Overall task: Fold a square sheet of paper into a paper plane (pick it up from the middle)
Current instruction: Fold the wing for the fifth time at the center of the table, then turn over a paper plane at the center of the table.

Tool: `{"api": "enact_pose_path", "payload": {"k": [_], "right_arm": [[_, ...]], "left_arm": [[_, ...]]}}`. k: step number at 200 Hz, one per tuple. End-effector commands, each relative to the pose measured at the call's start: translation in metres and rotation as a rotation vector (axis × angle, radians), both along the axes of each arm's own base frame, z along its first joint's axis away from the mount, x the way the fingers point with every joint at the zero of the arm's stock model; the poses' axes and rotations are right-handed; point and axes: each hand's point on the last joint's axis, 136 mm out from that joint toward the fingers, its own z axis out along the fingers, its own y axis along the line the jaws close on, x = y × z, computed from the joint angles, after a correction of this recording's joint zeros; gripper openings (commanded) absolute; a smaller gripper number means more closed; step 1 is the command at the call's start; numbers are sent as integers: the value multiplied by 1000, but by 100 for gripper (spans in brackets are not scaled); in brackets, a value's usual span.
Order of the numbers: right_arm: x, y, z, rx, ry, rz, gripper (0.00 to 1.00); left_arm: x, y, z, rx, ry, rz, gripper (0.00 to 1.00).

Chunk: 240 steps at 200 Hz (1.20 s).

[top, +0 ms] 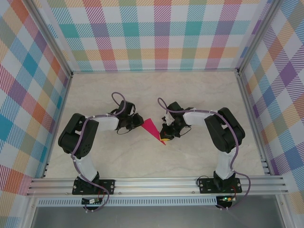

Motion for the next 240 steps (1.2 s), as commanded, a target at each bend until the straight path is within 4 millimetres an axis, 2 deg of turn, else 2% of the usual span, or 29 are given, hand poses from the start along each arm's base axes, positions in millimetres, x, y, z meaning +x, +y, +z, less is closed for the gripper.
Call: {"api": "enact_pose_path", "payload": {"k": [1,18,36,65,77,88,110,145,170,204,240], "right_arm": [[-29,-76,-82,-426,43,16,1],[-20,-66,-72,-380,6,6,4],[-3,-47,-48,-288,-64,-20,11],[30,-6,21,-42,-231,-52,29],[38,1,44,13,-292,-61,35],[44,2,61,45,-342,-78,46],[52,-12,77,28,-427,-130,60],[60,-58,78,-113,-540,-230,77],[64,-90,76,-201,-587,-295,92],[66,-120,73,-267,-604,-353,99],[65,-133,74,-275,-610,-385,100]], "left_arm": [[10,50,-9,151,9,103,18],[14,51,2,156,-11,97,19],[15,48,19,140,-29,90,21],[6,46,41,149,-32,99,31],[0,45,48,170,-29,99,36],[-10,45,49,205,-5,99,41],[-26,41,53,246,19,106,48],[-46,27,62,350,30,112,57],[-57,-1,68,372,21,97,63],[-60,-36,59,425,28,69,69],[-50,-56,41,502,74,36,70]]}}
